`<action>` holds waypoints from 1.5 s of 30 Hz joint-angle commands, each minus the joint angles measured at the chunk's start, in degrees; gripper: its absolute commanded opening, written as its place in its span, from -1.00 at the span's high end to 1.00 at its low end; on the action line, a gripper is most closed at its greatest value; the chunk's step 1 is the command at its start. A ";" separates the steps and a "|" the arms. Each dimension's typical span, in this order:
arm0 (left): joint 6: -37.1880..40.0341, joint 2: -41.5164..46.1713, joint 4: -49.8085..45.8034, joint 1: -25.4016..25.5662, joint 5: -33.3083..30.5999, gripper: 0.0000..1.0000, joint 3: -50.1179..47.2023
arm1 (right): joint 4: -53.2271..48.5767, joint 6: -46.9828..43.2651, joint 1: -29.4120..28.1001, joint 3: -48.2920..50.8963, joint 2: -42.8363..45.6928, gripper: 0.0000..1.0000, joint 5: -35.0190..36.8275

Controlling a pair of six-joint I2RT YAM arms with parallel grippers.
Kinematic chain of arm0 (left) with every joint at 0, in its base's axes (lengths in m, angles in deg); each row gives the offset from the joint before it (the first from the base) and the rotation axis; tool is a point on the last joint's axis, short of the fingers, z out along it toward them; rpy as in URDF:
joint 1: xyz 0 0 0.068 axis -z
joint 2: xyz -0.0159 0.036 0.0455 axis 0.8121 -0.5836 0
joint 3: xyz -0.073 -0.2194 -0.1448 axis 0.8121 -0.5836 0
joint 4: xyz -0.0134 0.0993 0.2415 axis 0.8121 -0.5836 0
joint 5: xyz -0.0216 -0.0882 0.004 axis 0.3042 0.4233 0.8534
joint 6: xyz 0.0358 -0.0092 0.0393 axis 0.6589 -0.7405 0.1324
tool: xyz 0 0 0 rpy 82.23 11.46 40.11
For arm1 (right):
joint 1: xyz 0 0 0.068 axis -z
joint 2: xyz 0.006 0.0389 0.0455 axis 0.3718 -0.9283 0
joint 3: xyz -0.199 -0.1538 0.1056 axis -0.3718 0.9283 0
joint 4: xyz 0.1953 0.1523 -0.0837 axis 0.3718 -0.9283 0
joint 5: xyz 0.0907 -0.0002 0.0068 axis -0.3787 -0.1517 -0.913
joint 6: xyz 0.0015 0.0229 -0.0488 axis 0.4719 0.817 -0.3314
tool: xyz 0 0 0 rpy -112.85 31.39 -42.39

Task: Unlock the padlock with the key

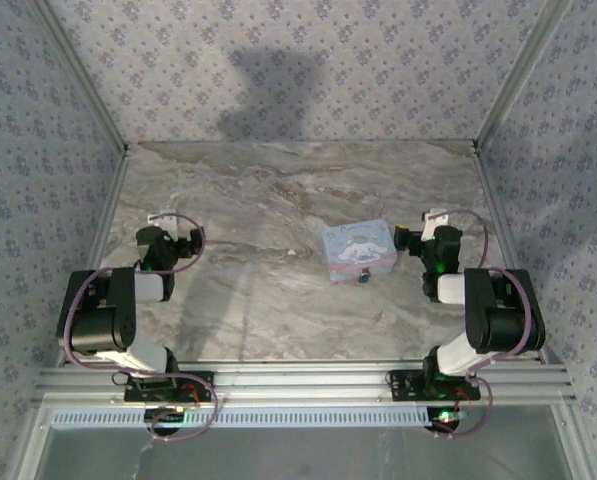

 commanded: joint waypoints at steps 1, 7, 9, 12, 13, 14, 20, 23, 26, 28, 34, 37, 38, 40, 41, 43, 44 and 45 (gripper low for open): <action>-0.72 0.09 -0.25 0.26 -1.18 -0.96 1.08 | -0.92 -0.13 0.29 -0.59 0.07 -1.00 0.00; -1.74 4.66 -1.21 0.36 -4.03 -0.96 -0.23 | -3.50 1.14 0.63 -0.58 3.24 -1.00 2.43; -1.92 8.78 -5.15 0.83 -5.95 -0.96 -0.04 | -6.55 1.21 0.58 -0.96 6.14 -1.00 3.10; -2.15 14.91 -10.74 1.92 -9.07 -0.96 0.97 | -12.48 1.74 0.44 -2.21 11.05 -1.00 4.61; -3.42 17.14 -13.72 2.00 -9.50 -0.96 1.83 | -15.62 2.27 0.30 -3.02 12.95 -1.00 5.49; -5.08 19.15 -17.73 1.95 -9.57 -0.96 3.28 | -18.60 2.78 0.25 -4.03 14.70 -1.00 6.24; -19.95 23.23 -45.22 1.42 -2.59 -0.96 17.51 | -42.59 13.01 -1.83 -11.92 25.29 -1.00 6.94; -24.67 23.93 -47.74 2.58 2.83 -0.96 19.18 | -54.44 20.02 -3.73 -15.42 28.60 -1.00 5.22; -28.58 25.18 -49.03 5.92 4.17 -0.96 18.53 | -62.57 24.58 -6.65 -17.02 31.20 -1.00 3.45; -31.00 25.65 -49.54 8.75 5.37 -0.96 17.68 | -68.58 26.09 -9.60 -18.07 32.63 -1.00 3.11; -36.97 25.86 -47.11 18.73 5.68 -0.96 13.27 | -82.62 27.69 -17.44 -20.22 33.74 -0.94 3.76; -37.93 25.42 -45.70 22.90 4.27 -0.96 11.71 | -84.74 29.02 -21.38 -18.91 33.97 -0.84 3.09; -38.39 25.17 -44.65 23.86 4.04 -0.96 11.17 | -84.10 29.29 -22.65 -17.97 34.16 -0.81 3.08; -38.92 24.09 -43.58 25.89 4.03 -0.96 10.75 | -82.85 30.93 -25.57 -15.97 33.75 -0.73 3.23; -39.08 23.64 -43.39 26.57 4.01 -0.96 10.66 | -82.72 31.83 -26.67 -15.30 33.23 -0.69 3.24; -39.53 22.60 -42.97 27.95 4.18 -0.96 10.57 | -83.90 34.62 -29.17 -14.19 31.70 -0.55 3.97; -39.71 22.14 -42.64 28.51 4.17 -0.96 10.42 | -84.93 36.36 -30.70 -13.52 30.97 -0.51 4.48; -39.90 21.87 -42.31 28.87 4.01 -0.96 10.33 | -85.70 38.48 -31.85 -12.93 30.52 -0.46 5.03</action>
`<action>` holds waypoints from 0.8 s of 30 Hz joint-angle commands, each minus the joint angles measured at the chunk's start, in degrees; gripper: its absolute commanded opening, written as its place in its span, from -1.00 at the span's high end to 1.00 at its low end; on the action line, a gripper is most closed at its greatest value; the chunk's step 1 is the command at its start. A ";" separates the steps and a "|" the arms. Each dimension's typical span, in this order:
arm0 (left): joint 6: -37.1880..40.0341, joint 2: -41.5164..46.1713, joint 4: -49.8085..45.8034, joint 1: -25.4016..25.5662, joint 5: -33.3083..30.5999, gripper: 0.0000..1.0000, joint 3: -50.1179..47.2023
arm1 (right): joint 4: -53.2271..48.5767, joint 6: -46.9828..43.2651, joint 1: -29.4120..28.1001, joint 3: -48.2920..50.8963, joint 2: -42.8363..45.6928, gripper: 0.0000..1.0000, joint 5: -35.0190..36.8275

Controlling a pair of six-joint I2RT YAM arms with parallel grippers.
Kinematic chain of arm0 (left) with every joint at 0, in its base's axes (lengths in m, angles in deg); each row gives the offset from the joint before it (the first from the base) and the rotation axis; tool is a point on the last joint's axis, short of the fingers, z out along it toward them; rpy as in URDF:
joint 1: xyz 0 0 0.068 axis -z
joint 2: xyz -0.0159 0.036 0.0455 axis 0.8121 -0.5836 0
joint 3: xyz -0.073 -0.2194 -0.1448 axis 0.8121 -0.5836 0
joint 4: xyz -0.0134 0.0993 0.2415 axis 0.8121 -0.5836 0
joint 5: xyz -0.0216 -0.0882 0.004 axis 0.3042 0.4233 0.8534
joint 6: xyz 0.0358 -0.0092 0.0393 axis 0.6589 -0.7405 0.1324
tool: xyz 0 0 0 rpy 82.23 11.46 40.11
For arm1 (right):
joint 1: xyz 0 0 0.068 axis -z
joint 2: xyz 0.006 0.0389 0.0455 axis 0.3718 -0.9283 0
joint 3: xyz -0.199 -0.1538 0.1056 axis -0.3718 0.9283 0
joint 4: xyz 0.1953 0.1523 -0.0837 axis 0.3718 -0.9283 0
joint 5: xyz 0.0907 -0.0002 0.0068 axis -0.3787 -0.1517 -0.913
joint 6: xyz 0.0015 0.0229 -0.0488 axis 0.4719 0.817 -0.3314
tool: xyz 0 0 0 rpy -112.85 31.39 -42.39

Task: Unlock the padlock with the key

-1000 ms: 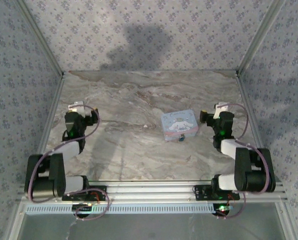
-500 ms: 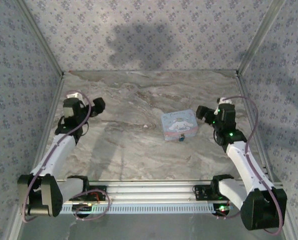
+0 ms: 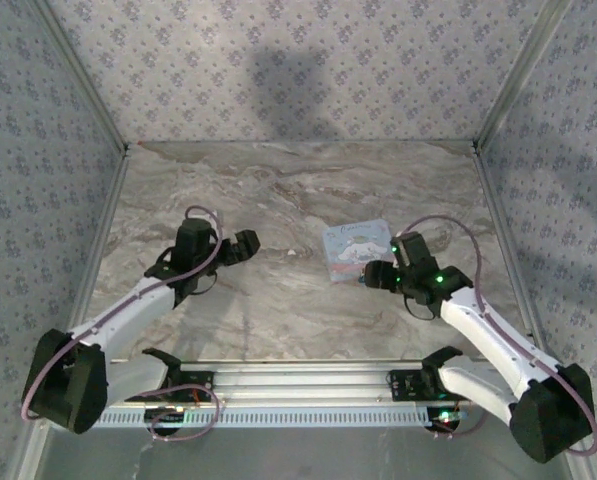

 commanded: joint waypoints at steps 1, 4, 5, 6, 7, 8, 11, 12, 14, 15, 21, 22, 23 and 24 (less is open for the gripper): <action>-1.69 -1.02 3.09 1.23 -0.45 -0.96 -0.75 | -5.38 8.25 -3.75 2.60 -1.50 -0.38 1.71; -1.70 -1.81 3.77 1.74 -0.83 -0.96 -0.70 | -5.84 13.22 -7.46 5.64 -1.58 -0.28 2.42; -1.60 -2.15 3.82 1.75 -0.87 -0.96 -0.52 | -5.10 14.25 -8.40 6.72 -1.66 -0.26 2.30; -1.50 -2.41 3.78 1.74 -0.79 -0.96 -0.42 | -4.18 14.89 -8.80 7.69 -1.80 -0.24 2.03; -1.44 -2.72 3.71 1.80 -0.70 -0.96 -0.16 | -3.28 15.63 -9.08 8.40 -2.15 -0.20 1.70; -1.36 -3.02 3.71 1.81 -0.59 -0.96 0.01 | -2.41 16.21 -9.33 8.73 -2.58 -0.16 1.63; -1.09 -3.67 3.66 1.82 -0.45 -0.96 0.23 | -0.82 16.90 -9.78 8.93 -4.37 -0.08 1.67; -1.07 -3.93 3.65 1.82 -0.46 -0.96 0.28 | 0.19 16.90 -9.91 8.76 -5.28 -0.06 1.59; -1.18 -4.37 3.96 1.92 -0.40 -0.96 0.40 | 0.60 16.89 -10.26 8.23 -7.49 -0.02 1.45; -1.29 -4.50 4.05 1.88 -0.43 -0.96 0.49 | 0.55 16.89 -10.42 7.96 -8.37 0.00 1.45; -1.67 -4.87 4.11 1.96 -0.35 -0.96 0.76 | 0.34 17.17 -11.89 5.93 -12.86 0.16 2.68; -1.61 -4.76 4.06 1.90 -0.39 -0.96 0.76 | 0.37 17.22 -12.01 5.76 -13.31 0.18 2.92; -1.56 -4.66 3.89 1.91 -0.39 -0.96 0.76 | 0.54 17.29 -12.19 5.71 -13.61 0.21 2.93; -1.54 -4.69 3.82 1.95 -0.43 -0.96 0.81 | 0.62 17.31 -12.33 5.60 -13.98 0.24 2.94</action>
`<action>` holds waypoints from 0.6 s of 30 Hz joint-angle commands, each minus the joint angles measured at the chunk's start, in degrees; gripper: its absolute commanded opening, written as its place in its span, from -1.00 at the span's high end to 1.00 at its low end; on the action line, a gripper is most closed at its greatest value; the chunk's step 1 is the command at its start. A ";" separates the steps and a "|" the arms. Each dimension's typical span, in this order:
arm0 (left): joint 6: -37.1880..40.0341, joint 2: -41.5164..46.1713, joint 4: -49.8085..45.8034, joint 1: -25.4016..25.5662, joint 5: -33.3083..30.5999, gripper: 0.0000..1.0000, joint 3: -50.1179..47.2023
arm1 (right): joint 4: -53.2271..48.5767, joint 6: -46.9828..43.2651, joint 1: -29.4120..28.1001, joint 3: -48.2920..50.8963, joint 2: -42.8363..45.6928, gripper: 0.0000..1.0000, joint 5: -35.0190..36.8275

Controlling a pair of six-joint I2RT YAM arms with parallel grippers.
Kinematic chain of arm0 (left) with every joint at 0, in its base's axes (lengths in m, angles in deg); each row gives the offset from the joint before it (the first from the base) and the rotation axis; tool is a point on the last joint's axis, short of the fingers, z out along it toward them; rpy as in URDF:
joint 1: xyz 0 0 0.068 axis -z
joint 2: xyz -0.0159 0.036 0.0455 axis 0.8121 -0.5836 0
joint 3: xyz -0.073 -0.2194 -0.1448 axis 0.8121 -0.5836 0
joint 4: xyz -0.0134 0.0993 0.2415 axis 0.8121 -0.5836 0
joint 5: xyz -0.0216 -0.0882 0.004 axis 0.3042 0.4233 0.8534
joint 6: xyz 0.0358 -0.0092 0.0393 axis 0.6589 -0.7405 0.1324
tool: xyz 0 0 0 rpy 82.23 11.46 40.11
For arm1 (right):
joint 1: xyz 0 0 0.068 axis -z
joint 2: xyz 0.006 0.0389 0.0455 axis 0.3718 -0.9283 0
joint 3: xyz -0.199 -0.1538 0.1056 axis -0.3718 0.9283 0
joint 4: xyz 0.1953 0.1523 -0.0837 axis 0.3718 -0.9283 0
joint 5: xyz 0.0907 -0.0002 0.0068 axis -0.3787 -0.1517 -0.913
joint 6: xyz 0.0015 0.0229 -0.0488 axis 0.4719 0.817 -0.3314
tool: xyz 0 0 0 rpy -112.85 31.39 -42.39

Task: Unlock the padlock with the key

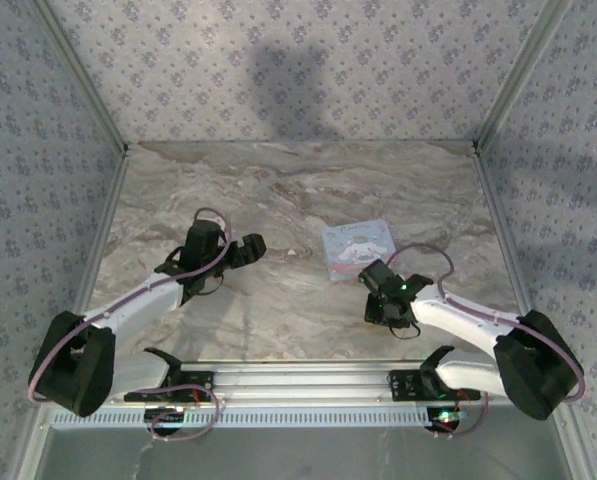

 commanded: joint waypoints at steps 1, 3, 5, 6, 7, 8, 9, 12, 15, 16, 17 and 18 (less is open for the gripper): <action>-0.34 0.04 0.96 0.46 -0.42 -0.96 1.13 | 1.90 1.41 -1.04 -0.81 -1.72 0.27 -0.18; -0.13 0.21 0.65 0.44 -0.58 -0.96 1.13 | 1.50 1.60 -1.33 -1.05 -1.94 0.32 -0.08; 0.02 0.30 0.47 0.45 -0.67 -0.96 1.18 | 0.98 1.77 -1.55 -1.07 -1.77 0.36 0.10; 0.11 0.43 0.34 0.43 -0.70 -0.96 1.31 | 0.81 1.76 -1.63 -1.02 -1.61 0.38 0.12; 0.15 0.39 0.28 0.39 -0.80 -0.96 1.31 | 0.69 1.78 -1.70 -1.03 -1.46 0.39 0.11; 0.21 0.44 0.13 0.44 -0.76 -0.96 1.39 | 0.54 1.79 -1.78 -1.09 -1.34 0.41 0.09; 0.18 0.45 0.12 0.38 -0.73 -0.96 1.39 | 0.49 1.78 -1.82 -1.11 -1.24 0.43 0.08; 0.25 0.57 -0.14 0.41 -0.74 -0.96 1.32 | 0.44 2.07 -2.15 -1.11 -1.23 0.48 -0.01; 0.48 0.75 -0.41 0.43 -1.02 -0.96 1.35 | 0.44 2.35 -2.46 -1.03 -1.23 0.52 -0.18; 0.46 0.74 -0.45 0.45 -1.04 -0.96 1.48 | 0.45 2.36 -2.51 -0.98 -1.23 0.53 -0.17; 0.50 0.83 -0.57 0.42 -1.06 -0.96 1.55 | 0.44 2.50 -2.58 -0.93 -1.23 0.56 -0.18; 0.57 0.92 -0.73 0.41 -1.07 -0.96 1.57 | 0.44 2.50 -2.60 -0.78 -1.26 0.58 -0.25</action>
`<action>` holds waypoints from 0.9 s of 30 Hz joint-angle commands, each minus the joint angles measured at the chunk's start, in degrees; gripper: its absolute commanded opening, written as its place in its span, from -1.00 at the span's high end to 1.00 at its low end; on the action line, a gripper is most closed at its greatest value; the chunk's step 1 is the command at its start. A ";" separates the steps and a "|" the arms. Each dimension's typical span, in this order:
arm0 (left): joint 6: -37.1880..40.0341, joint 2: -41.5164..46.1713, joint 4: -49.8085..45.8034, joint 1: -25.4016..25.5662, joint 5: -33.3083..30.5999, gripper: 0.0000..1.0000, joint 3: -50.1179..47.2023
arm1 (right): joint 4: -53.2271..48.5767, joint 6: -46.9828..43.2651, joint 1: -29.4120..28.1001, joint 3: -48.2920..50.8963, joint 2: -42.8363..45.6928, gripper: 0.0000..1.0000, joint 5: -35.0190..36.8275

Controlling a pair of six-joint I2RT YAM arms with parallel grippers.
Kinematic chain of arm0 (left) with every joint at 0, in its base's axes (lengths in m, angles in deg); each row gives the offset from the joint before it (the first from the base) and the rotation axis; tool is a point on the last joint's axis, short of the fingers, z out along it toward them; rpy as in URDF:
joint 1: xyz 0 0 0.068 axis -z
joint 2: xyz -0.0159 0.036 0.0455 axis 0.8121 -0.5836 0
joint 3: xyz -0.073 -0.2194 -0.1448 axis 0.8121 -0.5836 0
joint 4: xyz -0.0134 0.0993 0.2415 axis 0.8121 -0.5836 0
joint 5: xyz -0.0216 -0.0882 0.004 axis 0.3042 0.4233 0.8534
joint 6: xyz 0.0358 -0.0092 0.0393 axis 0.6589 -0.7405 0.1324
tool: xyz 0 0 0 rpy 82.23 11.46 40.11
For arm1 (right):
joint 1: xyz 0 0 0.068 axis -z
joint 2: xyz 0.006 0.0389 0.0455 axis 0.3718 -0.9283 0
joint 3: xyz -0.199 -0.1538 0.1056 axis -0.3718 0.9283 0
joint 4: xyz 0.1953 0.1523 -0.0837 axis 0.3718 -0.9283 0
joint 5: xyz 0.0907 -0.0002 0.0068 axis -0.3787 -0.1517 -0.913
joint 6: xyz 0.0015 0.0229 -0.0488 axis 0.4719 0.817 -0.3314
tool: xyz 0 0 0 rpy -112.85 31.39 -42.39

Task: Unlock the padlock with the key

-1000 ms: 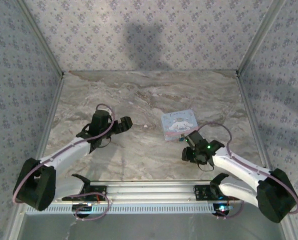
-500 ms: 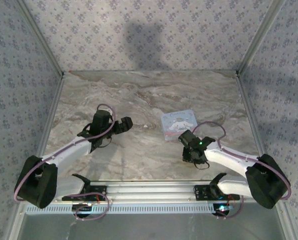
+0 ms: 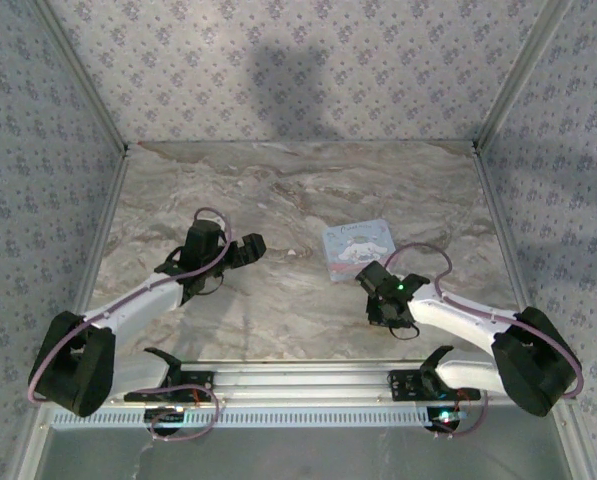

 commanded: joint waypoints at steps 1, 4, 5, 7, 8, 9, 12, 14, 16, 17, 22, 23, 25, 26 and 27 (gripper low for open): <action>0.52 0.89 -0.71 0.41 -0.84 -0.96 1.62 | 2.08 1.99 -1.21 -0.34 -0.44 0.59 -2.63; 0.70 1.22 -1.06 0.41 -0.95 -0.96 1.66 | 0.62 2.16 -1.42 -0.30 -0.36 0.63 -2.69; 0.70 1.22 -1.07 0.44 -1.06 -0.96 1.74 | 0.48 2.18 -1.51 -0.26 -0.27 0.66 -2.65; 0.81 1.39 -1.28 0.43 -1.19 -0.96 1.84 | 0.34 2.42 -1.65 -0.17 -0.04 0.70 -2.70; 0.81 1.46 -1.32 0.40 -1.20 -0.96 1.84 | 0.32 2.44 -1.67 -0.08 0.07 0.72 -2.71; 0.79 1.48 -1.40 0.40 -1.14 -0.96 1.89 | 0.32 2.50 -1.74 0.04 0.23 0.74 -2.69; 0.96 1.68 -1.68 0.42 -1.31 -0.96 2.00 | 0.40 2.57 -1.69 0.27 0.85 0.81 -2.71; 1.05 1.84 -1.90 0.44 -1.38 -0.96 2.07 | 0.37 2.53 -1.71 0.44 1.26 0.86 -2.70; 1.01 1.96 -1.93 0.42 -1.38 -0.96 2.19 | 0.35 2.50 -1.70 0.53 1.56 0.89 -2.73; 0.96 1.95 -2.03 0.46 -1.37 -0.96 2.28 | 0.49 2.52 -1.73 0.75 1.67 0.90 -2.85; -0.32 2.61 -2.38 0.41 -0.78 -0.96 2.76 | 0.43 2.28 -1.74 0.79 1.94 0.98 -3.66; -0.88 2.81 -2.46 0.44 -0.47 -0.96 2.88 | 0.45 2.31 -1.71 0.79 2.35 0.99 -3.68; -2.45 3.21 -2.69 0.29 0.73 -0.96 3.53 | 1.19 1.09 -1.74 1.05 3.95 1.00 -4.19; -3.78 3.26 -3.22 0.37 1.56 -0.96 4.12 | 1.57 0.05 -1.58 1.23 5.14 1.00 -4.21; -4.90 3.31 -3.71 0.32 2.57 -0.96 4.62 | 2.78 -0.81 -1.40 1.47 6.44 1.00 -4.21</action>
